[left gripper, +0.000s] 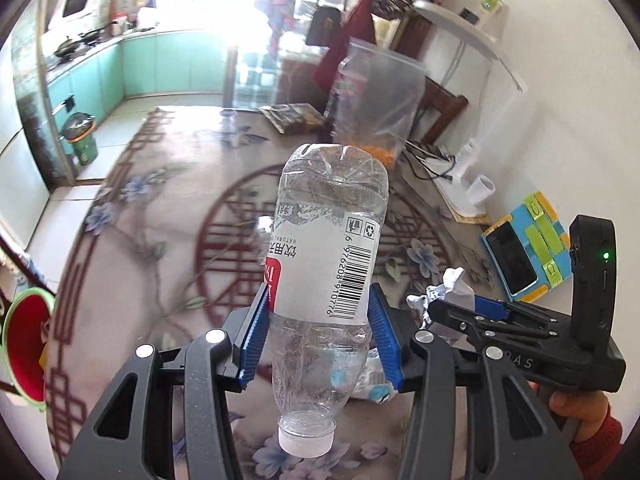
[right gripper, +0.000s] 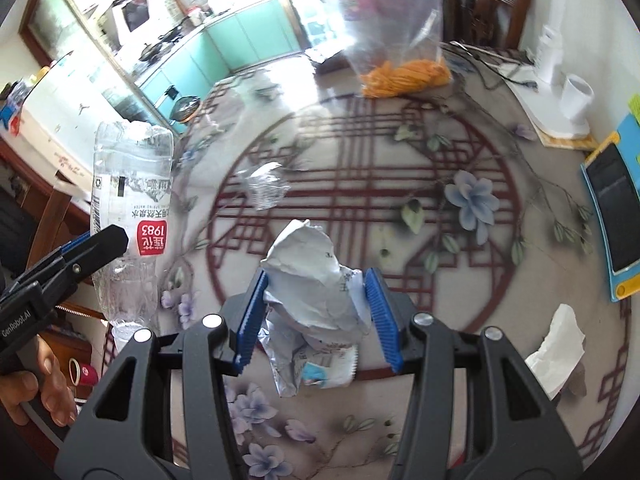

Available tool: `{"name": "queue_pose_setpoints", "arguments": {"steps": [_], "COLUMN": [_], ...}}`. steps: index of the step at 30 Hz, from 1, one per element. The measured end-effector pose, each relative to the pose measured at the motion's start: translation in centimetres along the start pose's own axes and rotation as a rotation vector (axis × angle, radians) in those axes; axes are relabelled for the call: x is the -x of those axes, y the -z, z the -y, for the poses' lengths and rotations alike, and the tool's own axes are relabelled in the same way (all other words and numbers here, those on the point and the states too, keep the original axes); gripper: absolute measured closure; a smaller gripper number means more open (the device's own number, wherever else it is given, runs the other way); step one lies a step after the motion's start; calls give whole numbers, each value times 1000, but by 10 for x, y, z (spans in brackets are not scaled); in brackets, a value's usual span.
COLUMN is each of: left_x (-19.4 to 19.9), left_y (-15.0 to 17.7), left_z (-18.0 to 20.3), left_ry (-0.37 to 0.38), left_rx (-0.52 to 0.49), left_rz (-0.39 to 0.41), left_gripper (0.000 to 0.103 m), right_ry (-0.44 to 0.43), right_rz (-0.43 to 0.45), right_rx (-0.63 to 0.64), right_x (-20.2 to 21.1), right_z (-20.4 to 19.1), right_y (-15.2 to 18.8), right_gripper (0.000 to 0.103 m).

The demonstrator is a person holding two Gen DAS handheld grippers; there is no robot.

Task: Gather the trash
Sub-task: 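Carry the water bottle and white paper in both grippers over the bucket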

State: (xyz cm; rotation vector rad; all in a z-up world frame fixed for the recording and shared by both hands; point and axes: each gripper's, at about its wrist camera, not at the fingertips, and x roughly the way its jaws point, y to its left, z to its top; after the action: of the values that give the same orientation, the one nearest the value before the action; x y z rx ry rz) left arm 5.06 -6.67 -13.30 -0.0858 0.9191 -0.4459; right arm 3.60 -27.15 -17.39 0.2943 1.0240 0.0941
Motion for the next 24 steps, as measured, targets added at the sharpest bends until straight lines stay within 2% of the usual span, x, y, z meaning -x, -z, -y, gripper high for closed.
{"name": "queue_pose_setpoints", "arguments": {"steps": [12,24], "left_x": [35,57], "left_y": [15,13], "left_z": [-55,-102], "left_ry": [-54,-35], "left_rx": [88,90], "left_rz": [34,58], "left_gripper": [58,58], "right_ry": [-22,2], "right_rz": [-6,4], "right_rx": [72,79], "right_x": [-3,-8], "right_z": [-52,-99], "right_y": [3,4], "right_gripper": [55,55]}}
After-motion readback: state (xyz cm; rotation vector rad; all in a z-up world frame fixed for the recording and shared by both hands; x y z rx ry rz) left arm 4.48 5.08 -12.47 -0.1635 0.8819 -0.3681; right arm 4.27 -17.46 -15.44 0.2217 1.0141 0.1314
